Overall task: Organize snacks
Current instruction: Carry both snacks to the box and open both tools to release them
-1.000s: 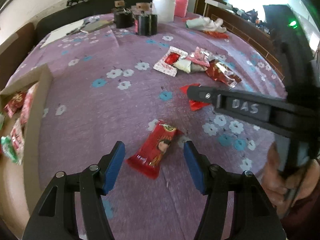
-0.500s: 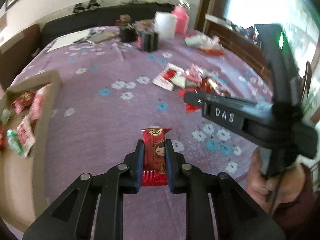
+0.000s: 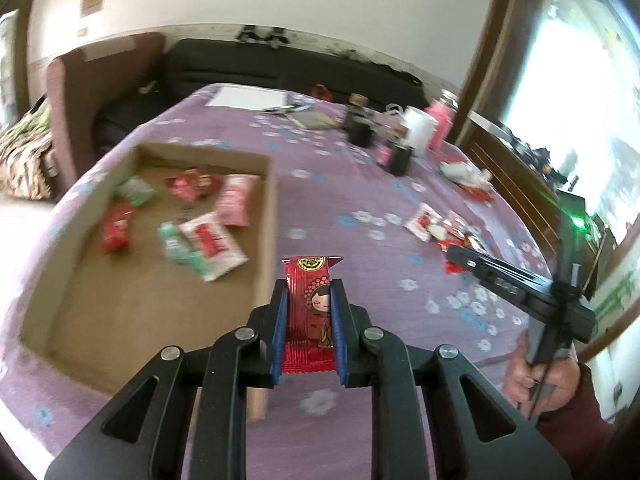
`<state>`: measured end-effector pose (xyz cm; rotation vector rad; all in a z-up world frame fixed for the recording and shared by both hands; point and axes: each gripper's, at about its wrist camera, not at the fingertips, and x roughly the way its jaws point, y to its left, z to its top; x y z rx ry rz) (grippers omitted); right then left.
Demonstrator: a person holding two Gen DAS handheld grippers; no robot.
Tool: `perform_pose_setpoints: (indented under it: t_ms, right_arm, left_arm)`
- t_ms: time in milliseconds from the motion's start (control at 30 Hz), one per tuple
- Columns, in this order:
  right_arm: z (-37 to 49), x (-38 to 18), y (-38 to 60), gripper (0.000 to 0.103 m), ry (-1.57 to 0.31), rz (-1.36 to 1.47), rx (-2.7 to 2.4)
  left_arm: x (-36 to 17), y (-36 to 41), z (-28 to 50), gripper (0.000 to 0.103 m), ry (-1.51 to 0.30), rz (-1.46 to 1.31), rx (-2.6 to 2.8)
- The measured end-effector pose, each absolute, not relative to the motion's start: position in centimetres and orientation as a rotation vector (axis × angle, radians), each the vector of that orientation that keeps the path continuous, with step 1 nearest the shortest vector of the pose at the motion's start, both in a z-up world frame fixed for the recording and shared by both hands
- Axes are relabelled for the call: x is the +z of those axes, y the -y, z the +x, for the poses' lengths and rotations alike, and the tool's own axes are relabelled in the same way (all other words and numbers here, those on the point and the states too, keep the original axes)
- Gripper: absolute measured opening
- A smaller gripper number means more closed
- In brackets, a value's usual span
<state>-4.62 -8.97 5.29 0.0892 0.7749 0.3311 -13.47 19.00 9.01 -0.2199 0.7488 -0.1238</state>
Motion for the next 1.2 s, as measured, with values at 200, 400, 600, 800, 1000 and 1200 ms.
perform_pose_setpoints:
  t_ms: [200, 400, 600, 800, 1000, 1200]
  right_arm:
    - [-5.6, 7.0, 5.1, 0.017, -0.785, 0.047, 0.402]
    - [-5.4, 8.2, -0.8, 0.017, -0.817, 0.011, 0.517]
    - [-5.5, 7.9, -7.6, 0.017, -0.856, -0.055, 0.622]
    - [-4.4, 7.3, -13.5, 0.017, -0.883, -0.125, 0.691]
    - [-1.7, 6.5, -18.5, 0.017, -0.937, -0.159, 0.731]
    - [0.5, 4.9, -21.8, 0.017, -0.982, -0.202, 0.733]
  left_arm:
    - [7.8, -24.7, -14.0, 0.017, -0.76, -0.3, -0.016]
    - [6.6, -29.0, -12.9, 0.017, -0.822, -0.331, 0.081]
    - [5.3, -31.4, -10.6, 0.017, -0.881, -0.306, 0.127]
    - [4.4, -32.6, -8.8, 0.017, -0.922, -0.321, 0.122]
    - [4.2, -33.1, -7.6, 0.017, -0.941, -0.335, 0.112]
    - [4.0, -34.0, -7.2, 0.018, -0.949, -0.375, 0.111]
